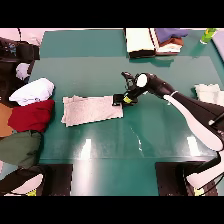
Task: Fold the shirts.
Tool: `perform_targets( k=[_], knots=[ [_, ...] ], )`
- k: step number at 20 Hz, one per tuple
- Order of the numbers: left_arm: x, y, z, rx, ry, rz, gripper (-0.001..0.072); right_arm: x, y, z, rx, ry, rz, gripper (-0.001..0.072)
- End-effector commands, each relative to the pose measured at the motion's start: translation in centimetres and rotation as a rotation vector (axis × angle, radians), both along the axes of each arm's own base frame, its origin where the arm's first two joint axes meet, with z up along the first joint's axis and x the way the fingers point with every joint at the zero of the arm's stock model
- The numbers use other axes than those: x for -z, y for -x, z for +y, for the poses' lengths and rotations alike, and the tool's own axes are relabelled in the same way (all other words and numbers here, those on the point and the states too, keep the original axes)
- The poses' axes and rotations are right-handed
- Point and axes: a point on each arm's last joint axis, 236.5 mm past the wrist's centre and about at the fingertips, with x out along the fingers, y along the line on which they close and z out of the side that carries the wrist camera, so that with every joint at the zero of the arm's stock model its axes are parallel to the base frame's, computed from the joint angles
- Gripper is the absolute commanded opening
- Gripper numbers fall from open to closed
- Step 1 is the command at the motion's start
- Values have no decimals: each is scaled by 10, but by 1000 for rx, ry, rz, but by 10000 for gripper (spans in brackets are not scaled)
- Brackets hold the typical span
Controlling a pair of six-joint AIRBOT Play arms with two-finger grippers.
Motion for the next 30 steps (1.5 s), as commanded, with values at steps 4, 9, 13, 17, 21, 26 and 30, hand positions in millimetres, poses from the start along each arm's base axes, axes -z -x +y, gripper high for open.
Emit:
perform_targets(
  k=[4, 9, 13, 17, 21, 26, 30],
  knots=[
    [5, 7, -9, 38, 15, 33, 23, 9, 0, 16, -21, 1, 11, 205],
    [-7, 8, -53, 141, 62, -21, 22, -24, -27, -8, -48, 32, -100, 14],
    [-10, 22, -99, 256, 69, -37, 22, -93, -80, -115, 59, 165, -232, 14],
    [-10, 32, -120, 312, 71, -35, 23, -155, -105, -267, 275, 275, -303, 14],
    [-11, 33, -123, 315, 82, -36, 23, -187, -92, -423, 586, 332, -327, 14],
    [-20, 26, -126, 283, 131, -67, 23, -189, -42, -560, 884, 382, -304, 14],
    [-22, 25, -128, 278, 148, -73, 23, -188, -21, -599, 975, 400, -299, 14]
  ],
)
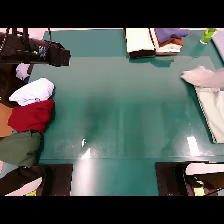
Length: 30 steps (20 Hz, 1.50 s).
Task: Fold the shirts.
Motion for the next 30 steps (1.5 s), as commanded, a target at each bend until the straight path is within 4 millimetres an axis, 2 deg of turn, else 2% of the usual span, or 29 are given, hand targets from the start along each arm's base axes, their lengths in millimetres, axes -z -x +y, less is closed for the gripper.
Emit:
perform_targets(
  k=[1, 3, 7, 13, 16, 19, 21, 23, 25, 28, 30],
  knots=[
    [-3, -2, -1, -17, 29, 2, 23, -3, 19, -37, 85, 7, -21, 14],
    [-2, -2, -1, -17, 29, 2, 23, -9, 7, -25, 54, -35, -77, 14],
    [-2, -1, -2, -16, 31, 5, 23, -41, -10, -4, 23, -82, -210, 14],
    [0, 1, -1, -13, 24, 15, 23, -98, 15, 0, 21, 18, -292, 14],
    [4, 3, -1, -6, 10, 28, 23, -117, 37, -2, 36, 51, -301, 14],
    [5, 4, 0, -6, 7, 33, 23, -124, 58, 1, 41, 54, -276, 14],
    [7, 5, 0, -4, 2, 42, 23, -117, 72, 0, 63, 36, -250, 14],
    [9, 7, 1, -3, -4, 53, 23, -96, 87, -1, 73, 14, -204, 14],
    [10, 8, 1, 7, -16, 53, 23, -62, 110, -5, 97, -2, -123, 13],
    [11, 9, 1, 14, -25, 51, 23, -6, 165, -22, 151, 56, 101, 13],
    [11, 9, 1, 14, -26, 52, 23, 21, 196, -27, 157, 95, 226, 14]
  ],
)
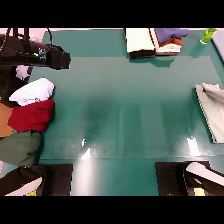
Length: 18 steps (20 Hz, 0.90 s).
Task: Fold the shirts.
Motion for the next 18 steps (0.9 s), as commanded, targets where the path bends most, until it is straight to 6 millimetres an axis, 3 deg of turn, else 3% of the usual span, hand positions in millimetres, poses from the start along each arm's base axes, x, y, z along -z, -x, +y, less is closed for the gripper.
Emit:
perform_targets(
  k=[1, 5, 6, 7, 8, 9, 10, 12, 14, 15, 18],
  knots=[
    [1, 1, 0, 5, -7, 2, 23, 50, 63, -14, 30, 68, 248, 14],
    [2, 1, 0, 5, -8, 3, 23, 77, 86, -17, 30, 100, 345, 18],
    [2, 1, 0, 5, -8, 3, 23, 82, 92, -19, 31, 105, 371, 115],
    [1, 1, 0, 5, -7, 3, 23, 83, 97, -24, 32, 128, 393, 375],
    [1, 1, 0, 5, -7, 3, 23, 80, 100, -30, 35, 155, 406, 530],
    [1, 1, 0, 5, -7, 3, 23, 72, 98, -34, 40, 174, 395, 586],
    [1, 0, 0, 5, -7, 1, 23, 60, 89, -35, 43, 185, 356, 586],
    [1, 1, 0, 5, -6, 2, 23, 30, 48, -26, 16, 182, 193, 584],
    [1, 0, 0, 4, -5, 1, 24, 1, -10, 9, -78, 134, 6, 583],
    [0, 0, 0, 4, -4, -2, 23, -11, -38, 39, -148, 82, -74, 583],
    [-3, -3, 0, -2, -2, -21, 24, -30, -104, 154, -418, -73, -230, 581]
  ],
)
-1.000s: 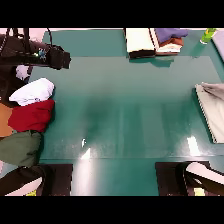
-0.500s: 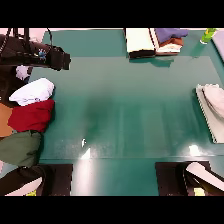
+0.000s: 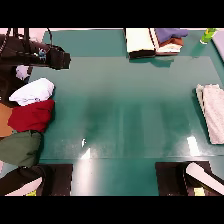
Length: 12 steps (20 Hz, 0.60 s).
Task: Fold the shirts.
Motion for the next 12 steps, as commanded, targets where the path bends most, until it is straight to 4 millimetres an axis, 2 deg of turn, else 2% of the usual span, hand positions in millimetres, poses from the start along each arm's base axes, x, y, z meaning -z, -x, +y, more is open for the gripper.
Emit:
perform_targets(
  k=[1, 3, 5, 8, 9, 10, 12],
  knots=[
    [-2, -3, 0, -5, 1, -14, 24, -30, -67, 133, -312, -172, -159, 579],
    [-3, -3, 0, -5, 3, -16, 24, -31, -80, 203, -489, -181, -158, 574],
    [-3, -3, 0, -5, 4, -16, 23, -28, -81, 266, -645, -198, -143, 545],
    [-3, -3, 0, -5, 4, -16, 23, -15, -69, 341, -834, -222, -90, 246],
    [-3, -3, 0, -5, 3, -16, 23, -10, -64, 362, -894, -222, -75, 40],
    [-3, -3, 0, -5, 4, -16, 23, -6, -60, 376, -936, -222, -63, 16],
    [-3, -3, 0, -5, 4, -17, 24, -3, -53, 399, -991, -228, -53, 17]
  ],
)
